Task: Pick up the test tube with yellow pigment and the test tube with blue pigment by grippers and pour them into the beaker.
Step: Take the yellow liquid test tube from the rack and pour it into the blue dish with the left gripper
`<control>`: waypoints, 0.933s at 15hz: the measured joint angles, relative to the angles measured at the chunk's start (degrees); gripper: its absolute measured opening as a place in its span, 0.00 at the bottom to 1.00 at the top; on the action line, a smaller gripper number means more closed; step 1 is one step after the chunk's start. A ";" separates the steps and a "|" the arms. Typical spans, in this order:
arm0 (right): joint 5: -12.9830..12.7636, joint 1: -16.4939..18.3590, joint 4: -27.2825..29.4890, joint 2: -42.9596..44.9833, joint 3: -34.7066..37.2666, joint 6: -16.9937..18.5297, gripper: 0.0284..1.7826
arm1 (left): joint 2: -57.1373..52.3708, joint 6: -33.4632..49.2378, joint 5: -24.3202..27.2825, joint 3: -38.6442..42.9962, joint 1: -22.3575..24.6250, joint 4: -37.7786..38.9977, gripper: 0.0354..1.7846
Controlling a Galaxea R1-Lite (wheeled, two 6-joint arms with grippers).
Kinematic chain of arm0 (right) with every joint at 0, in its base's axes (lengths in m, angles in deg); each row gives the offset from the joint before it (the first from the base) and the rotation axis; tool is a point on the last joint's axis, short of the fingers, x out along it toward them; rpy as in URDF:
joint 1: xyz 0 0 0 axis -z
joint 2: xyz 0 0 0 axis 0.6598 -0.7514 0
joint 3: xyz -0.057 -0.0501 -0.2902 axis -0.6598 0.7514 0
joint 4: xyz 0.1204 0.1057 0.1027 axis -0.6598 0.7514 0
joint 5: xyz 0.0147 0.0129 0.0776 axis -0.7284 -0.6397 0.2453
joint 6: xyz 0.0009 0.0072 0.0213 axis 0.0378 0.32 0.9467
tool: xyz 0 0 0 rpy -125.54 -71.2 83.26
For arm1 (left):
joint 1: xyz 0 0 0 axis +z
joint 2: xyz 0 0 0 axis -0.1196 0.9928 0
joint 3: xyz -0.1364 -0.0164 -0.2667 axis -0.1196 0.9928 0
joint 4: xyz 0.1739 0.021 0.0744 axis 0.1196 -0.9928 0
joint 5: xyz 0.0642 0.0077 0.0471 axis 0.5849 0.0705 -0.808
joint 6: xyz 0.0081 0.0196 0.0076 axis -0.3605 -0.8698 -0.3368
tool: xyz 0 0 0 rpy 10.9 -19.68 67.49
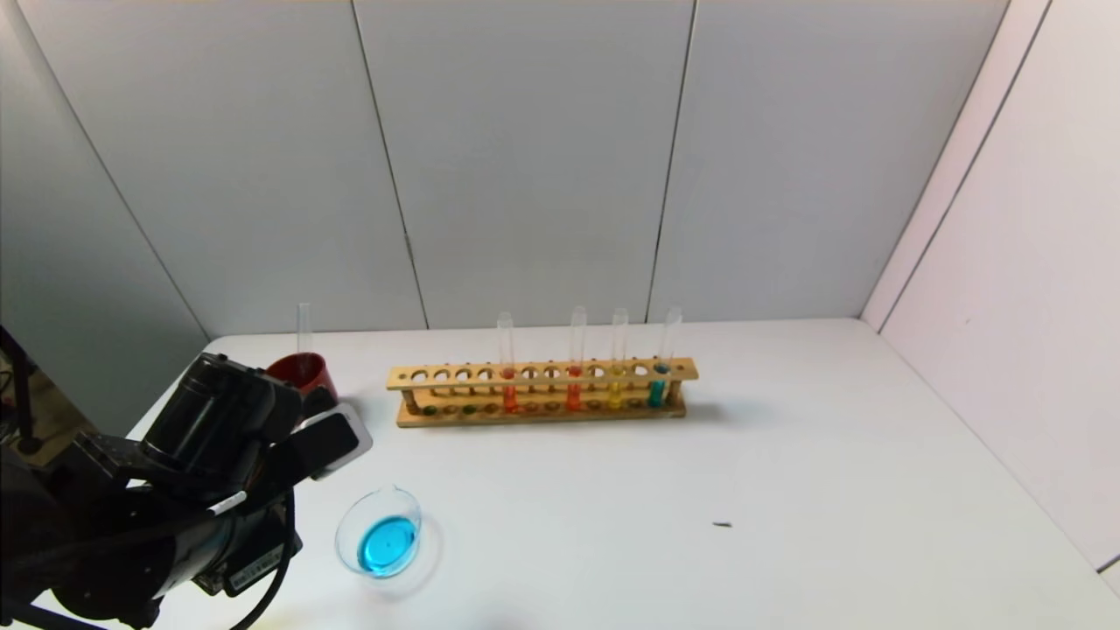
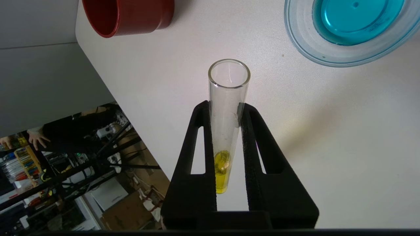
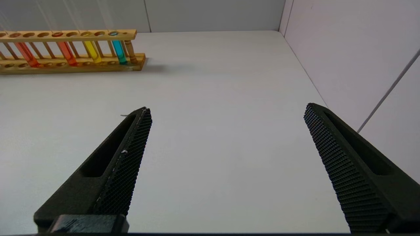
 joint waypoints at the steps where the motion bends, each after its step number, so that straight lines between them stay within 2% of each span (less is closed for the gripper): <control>1: 0.00 0.00 0.00 0.00 0.00 0.00 0.95 | 0.94 -0.88 -0.16 0.00 -0.20 -0.09 0.15; 5: 0.00 0.00 0.00 0.00 0.00 0.00 0.95 | 4.35 -3.72 -3.34 -0.06 -0.99 -1.50 0.15; 11: 0.00 0.00 0.00 0.00 0.00 0.00 0.95 | 11.19 -4.00 -3.74 -2.06 -4.55 -1.74 0.15; 14: 0.00 0.00 0.00 0.00 0.00 -0.02 0.95 | 14.95 -4.50 -3.80 -3.36 -4.90 -1.77 0.15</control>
